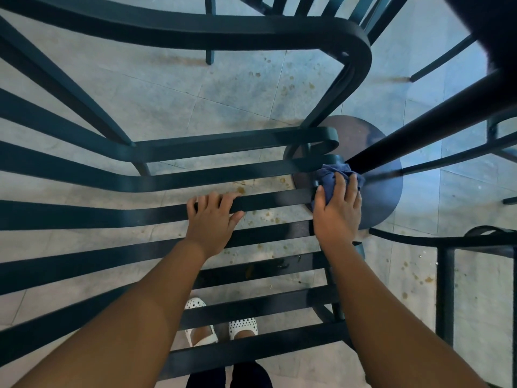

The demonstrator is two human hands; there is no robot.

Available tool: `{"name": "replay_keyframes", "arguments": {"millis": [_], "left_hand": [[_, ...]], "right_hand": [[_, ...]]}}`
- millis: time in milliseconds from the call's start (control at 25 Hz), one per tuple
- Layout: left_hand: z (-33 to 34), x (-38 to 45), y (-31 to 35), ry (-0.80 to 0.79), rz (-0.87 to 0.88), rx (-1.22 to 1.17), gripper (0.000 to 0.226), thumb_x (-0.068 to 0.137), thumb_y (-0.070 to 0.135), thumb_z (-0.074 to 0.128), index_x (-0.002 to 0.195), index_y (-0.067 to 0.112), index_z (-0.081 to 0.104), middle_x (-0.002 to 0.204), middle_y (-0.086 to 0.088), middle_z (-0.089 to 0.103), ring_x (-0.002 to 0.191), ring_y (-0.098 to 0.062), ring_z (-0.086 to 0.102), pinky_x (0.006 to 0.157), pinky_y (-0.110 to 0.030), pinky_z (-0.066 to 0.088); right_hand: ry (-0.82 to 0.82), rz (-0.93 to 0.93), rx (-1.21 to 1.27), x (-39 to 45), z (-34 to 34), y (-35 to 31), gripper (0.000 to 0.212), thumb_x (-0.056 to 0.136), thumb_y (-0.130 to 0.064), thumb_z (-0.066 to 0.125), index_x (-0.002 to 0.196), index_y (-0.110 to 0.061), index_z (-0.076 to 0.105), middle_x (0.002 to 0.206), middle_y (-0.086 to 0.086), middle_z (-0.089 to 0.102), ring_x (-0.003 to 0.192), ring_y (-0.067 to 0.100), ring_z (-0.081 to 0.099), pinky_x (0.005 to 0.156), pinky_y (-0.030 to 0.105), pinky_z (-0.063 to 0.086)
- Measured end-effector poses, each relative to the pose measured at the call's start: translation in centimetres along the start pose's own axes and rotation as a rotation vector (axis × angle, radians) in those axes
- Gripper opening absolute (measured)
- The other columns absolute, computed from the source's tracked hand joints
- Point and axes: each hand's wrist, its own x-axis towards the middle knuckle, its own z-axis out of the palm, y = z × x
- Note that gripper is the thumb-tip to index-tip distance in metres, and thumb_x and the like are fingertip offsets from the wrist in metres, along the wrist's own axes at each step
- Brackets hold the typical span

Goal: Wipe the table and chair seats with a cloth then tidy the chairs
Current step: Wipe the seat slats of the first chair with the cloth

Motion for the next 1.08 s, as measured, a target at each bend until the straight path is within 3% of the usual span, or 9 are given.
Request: {"name": "replay_keyframes", "arguments": {"millis": [120,200,320,560,680,760,840,1000,1080], "left_hand": [[-0.1,-0.9,-0.6,-0.013,0.0,-0.017,0.069,0.088,0.061,0.004,0.147,0.03,0.018,0.141,-0.011,0.03,0.132,-0.03,0.025,0.113,-0.045,0.008],[-0.2,-1.7,-1.5,-0.079,-0.019,0.008,0.063,0.094,0.059,0.015,0.149,0.034,-0.001,0.154,-0.009,0.008,0.143,-0.031,0.002,0.115,-0.045,-0.004],[-0.5,-4.0,-3.1,-0.131,-0.063,0.055,0.066,0.091,0.062,0.017,0.143,0.042,-0.019,0.157,-0.004,-0.015,0.142,-0.029,-0.019,0.113,-0.047,-0.013],[0.5,-8.1,-5.9,-0.095,-0.025,0.146,0.081,0.073,0.08,-0.003,0.144,0.041,-0.01,0.152,-0.005,-0.025,0.141,-0.038,-0.016,0.106,-0.053,-0.011],[0.0,-9.2,-6.2,-0.096,-0.049,0.163,0.077,0.083,0.076,0.017,0.148,0.039,0.0,0.157,-0.01,-0.014,0.143,-0.039,-0.008,0.11,-0.05,-0.007],[-0.2,-9.7,-6.4,-0.103,-0.063,0.145,0.074,0.087,0.065,0.037,0.15,0.033,0.012,0.156,-0.016,0.006,0.142,-0.039,0.006,0.114,-0.05,0.002],[-0.1,-10.0,-6.6,-0.065,-0.064,0.13,0.071,0.087,0.056,0.049,0.147,0.024,0.028,0.146,-0.019,0.03,0.135,-0.037,0.026,0.113,-0.051,0.016],[0.5,-10.3,-7.0,-0.027,-0.065,0.127,0.072,0.086,0.053,0.055,0.141,0.01,0.038,0.131,-0.018,0.049,0.125,-0.036,0.044,0.11,-0.049,0.024],[0.4,-10.2,-7.0,-0.006,-0.059,0.113,0.073,0.085,0.051,0.058,0.138,0.004,0.041,0.128,-0.02,0.052,0.122,-0.037,0.047,0.109,-0.049,0.027]], "right_hand": [[0.044,0.048,-0.098,-2.5,0.7,-1.4,0.054,0.098,-0.035,0.041,0.148,-0.023,0.024,0.157,0.01,0.014,0.138,0.038,0.021,0.109,0.051,0.021],[0.022,0.004,-0.136,-3.8,0.8,-1.8,0.056,0.097,-0.033,0.044,0.148,-0.025,0.024,0.156,0.011,0.017,0.134,0.04,0.026,0.107,0.053,0.024],[-0.037,-0.038,-0.164,-5.3,0.0,-2.7,0.056,0.097,-0.034,0.043,0.148,-0.025,0.023,0.154,0.011,0.022,0.126,0.039,0.033,0.103,0.048,0.031],[-0.235,-0.162,-0.08,-9.2,-1.9,-6.5,0.055,0.097,-0.038,0.037,0.148,-0.028,0.02,0.151,0.007,0.024,0.127,0.032,0.032,0.1,0.041,0.037],[-0.381,-0.248,-0.036,-12.1,-1.6,-8.2,0.062,0.096,-0.046,0.035,0.149,-0.033,0.005,0.156,0.007,0.009,0.137,0.036,0.021,0.106,0.049,0.033],[-0.442,-0.313,-0.186,-13.7,-0.1,-8.6,0.068,0.095,-0.055,0.027,0.149,-0.034,-0.008,0.157,0.007,-0.015,0.142,0.039,-0.008,0.113,0.056,0.007],[-0.415,-0.413,-0.338,-14.6,1.7,-8.4,0.071,0.096,-0.056,0.021,0.146,-0.027,-0.019,0.153,0.011,-0.026,0.139,0.033,-0.027,0.111,0.051,-0.014],[-0.238,-0.59,-0.313,-14.9,4.7,-8.1,0.071,0.096,-0.044,0.041,0.148,-0.016,0.001,0.157,0.016,0.0,0.138,0.032,-0.017,0.111,0.047,-0.009],[-0.324,-0.666,-0.297,-14.7,5.4,-9.0,0.067,0.098,-0.039,0.04,0.148,-0.018,0.0,0.156,0.012,-0.006,0.134,0.031,-0.023,0.111,0.047,-0.013]]}}
